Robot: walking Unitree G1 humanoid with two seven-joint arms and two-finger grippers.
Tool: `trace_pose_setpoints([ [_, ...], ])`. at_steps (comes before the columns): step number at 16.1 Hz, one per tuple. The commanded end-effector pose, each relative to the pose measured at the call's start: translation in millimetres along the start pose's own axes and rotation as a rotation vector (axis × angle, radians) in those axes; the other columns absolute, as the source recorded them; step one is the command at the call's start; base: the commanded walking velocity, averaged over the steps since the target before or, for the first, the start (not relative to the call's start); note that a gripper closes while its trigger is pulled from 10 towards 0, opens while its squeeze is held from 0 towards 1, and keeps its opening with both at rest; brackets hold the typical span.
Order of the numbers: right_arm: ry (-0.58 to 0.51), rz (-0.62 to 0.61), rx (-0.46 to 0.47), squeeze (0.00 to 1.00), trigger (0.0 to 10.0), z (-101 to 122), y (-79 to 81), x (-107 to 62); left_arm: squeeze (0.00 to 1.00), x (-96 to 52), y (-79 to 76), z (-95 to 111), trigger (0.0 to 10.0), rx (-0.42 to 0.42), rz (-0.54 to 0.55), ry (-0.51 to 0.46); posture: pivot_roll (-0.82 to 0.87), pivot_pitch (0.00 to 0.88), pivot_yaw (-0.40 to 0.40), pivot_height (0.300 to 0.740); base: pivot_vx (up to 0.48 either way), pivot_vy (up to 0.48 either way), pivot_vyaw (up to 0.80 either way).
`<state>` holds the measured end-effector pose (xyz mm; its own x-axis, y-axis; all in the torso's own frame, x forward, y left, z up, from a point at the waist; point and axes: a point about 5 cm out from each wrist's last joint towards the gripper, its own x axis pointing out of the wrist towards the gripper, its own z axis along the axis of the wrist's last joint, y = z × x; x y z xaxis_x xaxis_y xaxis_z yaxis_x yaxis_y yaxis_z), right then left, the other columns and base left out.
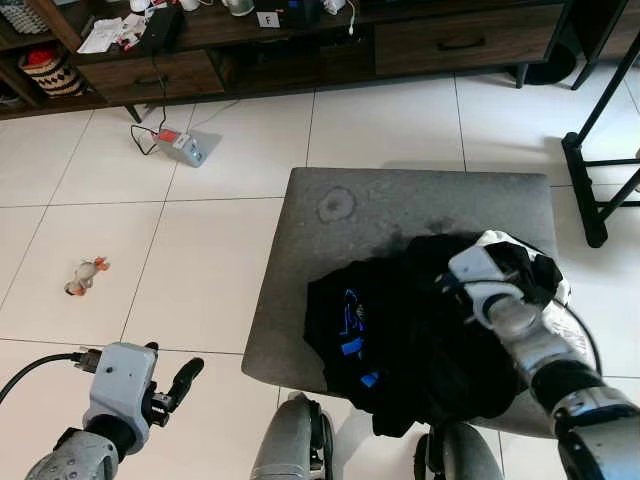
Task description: Hang hanger
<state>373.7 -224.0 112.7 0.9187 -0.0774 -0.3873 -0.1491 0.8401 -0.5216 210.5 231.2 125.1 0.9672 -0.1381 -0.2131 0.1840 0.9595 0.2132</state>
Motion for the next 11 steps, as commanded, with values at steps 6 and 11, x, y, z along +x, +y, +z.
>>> trace_pose_setpoints([
  [6,0.092,0.304,0.002,0.0,10.0,-22.8,33.6,-5.5,0.0,-0.4,0.6,-11.1,10.0,0.003,-0.007,0.058,0.21,0.442,0.234,0.651,0.0,0.0,0.0],
  [11,0.082,0.21,-0.097,0.0,10.0,-20.7,22.5,-4.6,0.0,-1.9,1.8,-10.8,10.0,0.007,-0.002,0.058,0.22,0.442,0.234,0.651,0.0,0.0,0.0],
])
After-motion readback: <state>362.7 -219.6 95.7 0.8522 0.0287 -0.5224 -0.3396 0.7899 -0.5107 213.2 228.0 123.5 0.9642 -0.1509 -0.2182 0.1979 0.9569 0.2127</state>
